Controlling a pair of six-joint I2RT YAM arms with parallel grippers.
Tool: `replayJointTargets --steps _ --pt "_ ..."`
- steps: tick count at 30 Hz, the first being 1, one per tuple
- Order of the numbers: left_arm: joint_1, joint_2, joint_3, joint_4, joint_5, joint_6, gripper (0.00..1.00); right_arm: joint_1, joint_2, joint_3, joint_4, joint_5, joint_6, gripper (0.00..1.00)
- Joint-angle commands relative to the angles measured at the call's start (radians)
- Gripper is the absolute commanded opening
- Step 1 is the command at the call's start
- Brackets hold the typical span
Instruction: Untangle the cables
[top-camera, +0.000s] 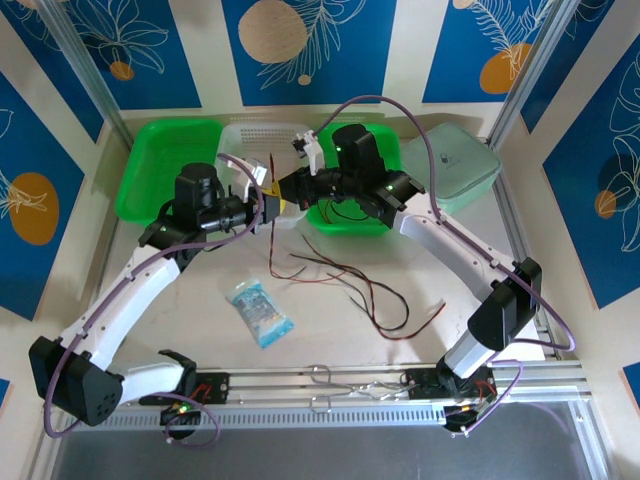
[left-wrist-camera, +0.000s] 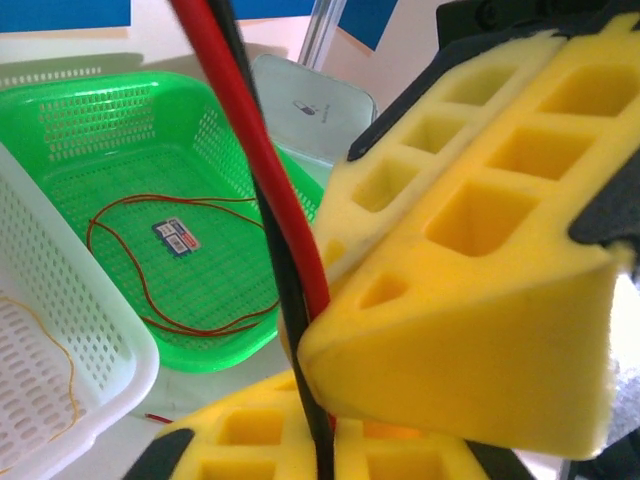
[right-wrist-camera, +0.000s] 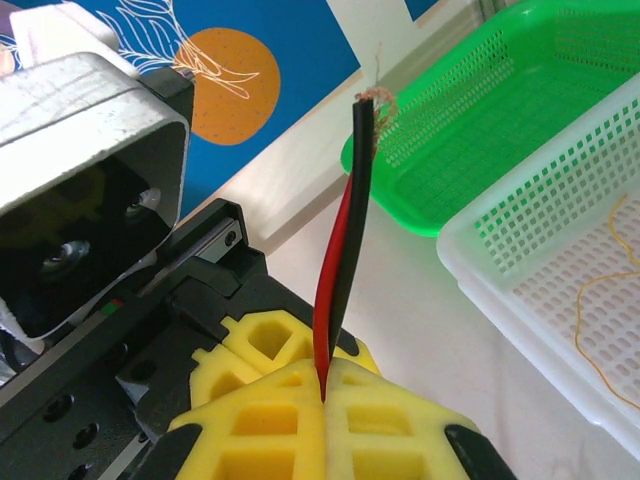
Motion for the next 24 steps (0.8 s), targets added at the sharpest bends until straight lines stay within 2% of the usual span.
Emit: replayJointTargets --steps 1,4,7,10,19,24 --pt "-0.006 -0.015 0.016 -0.008 0.035 -0.007 0.23 -0.026 -0.025 -0.027 0.06 -0.027 0.021 0.0" --pt "-0.002 -0.022 0.006 0.006 0.048 -0.011 0.48 -0.059 -0.053 -0.085 0.149 -0.065 0.068 0.0" --pt "0.011 -0.039 0.0 0.018 0.063 -0.029 0.56 -0.074 -0.068 -0.106 0.173 -0.08 0.056 0.0" --pt "0.037 -0.058 -0.01 0.047 0.08 -0.092 0.55 -0.09 -0.074 -0.117 0.175 -0.094 0.043 0.0" --pt "0.099 -0.007 -0.02 0.353 0.2 -0.413 0.33 -0.119 -0.117 -0.216 0.306 -0.202 0.042 0.0" --pt "0.106 0.054 0.017 0.432 0.238 -0.474 0.34 -0.115 -0.117 -0.219 0.315 -0.273 0.043 0.0"
